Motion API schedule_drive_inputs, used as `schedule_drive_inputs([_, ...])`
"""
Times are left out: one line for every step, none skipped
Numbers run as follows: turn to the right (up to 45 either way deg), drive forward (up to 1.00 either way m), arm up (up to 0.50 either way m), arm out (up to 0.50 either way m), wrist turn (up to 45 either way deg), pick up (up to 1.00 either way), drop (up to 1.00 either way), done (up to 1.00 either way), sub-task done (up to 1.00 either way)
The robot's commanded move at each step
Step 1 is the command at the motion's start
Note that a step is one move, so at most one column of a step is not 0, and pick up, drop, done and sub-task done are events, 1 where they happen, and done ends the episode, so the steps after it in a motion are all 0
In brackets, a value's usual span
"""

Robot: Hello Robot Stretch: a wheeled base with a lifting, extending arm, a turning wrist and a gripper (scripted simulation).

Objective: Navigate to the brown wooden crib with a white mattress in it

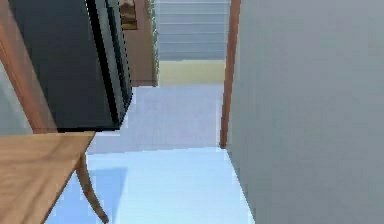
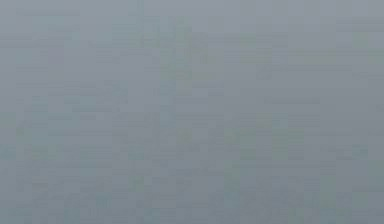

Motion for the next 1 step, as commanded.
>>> schedule_drive_inputs([0.0, 1.00, 0.00, 0.00, 0.0, 0.00, 0.00, 0.00, 0.00])
